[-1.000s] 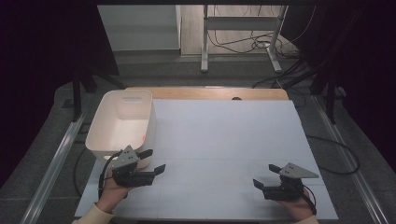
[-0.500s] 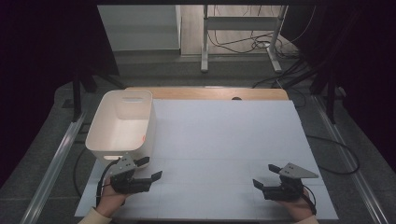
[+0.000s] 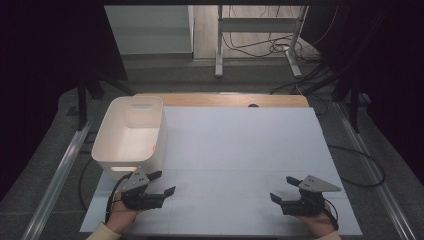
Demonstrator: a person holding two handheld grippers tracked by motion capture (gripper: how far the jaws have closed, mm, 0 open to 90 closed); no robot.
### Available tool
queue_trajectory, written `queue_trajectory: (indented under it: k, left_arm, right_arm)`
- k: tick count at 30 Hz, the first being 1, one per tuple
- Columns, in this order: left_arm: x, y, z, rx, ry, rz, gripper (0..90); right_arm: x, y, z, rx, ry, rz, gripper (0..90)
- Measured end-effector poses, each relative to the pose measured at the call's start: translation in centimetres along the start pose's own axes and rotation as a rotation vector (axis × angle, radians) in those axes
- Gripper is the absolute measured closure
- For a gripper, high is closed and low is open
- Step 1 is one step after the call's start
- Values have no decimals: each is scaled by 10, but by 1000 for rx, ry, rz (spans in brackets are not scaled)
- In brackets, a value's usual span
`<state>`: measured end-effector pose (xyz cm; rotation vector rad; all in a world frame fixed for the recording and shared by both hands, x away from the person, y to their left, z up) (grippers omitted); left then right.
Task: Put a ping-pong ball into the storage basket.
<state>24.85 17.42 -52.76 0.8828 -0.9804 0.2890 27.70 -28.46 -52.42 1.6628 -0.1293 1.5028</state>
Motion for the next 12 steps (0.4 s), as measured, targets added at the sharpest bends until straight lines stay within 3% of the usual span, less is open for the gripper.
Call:
queue_trajectory:
  k: [12]
  left_arm:
    - [1, -2, 1, -8, 4, 1, 247]
  right_arm:
    - [-1, 0, 0, 5, -1, -3, 129]
Point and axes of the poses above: each handheld gripper's, and its own axes: y roughly backward along the jaws, x roughly out of its top, z roughly to its right, the point moved 3 cm from there along -y, roughly forward along the jaws, and after that the axes turned 10 degrees about y, right-handed, at the moved point
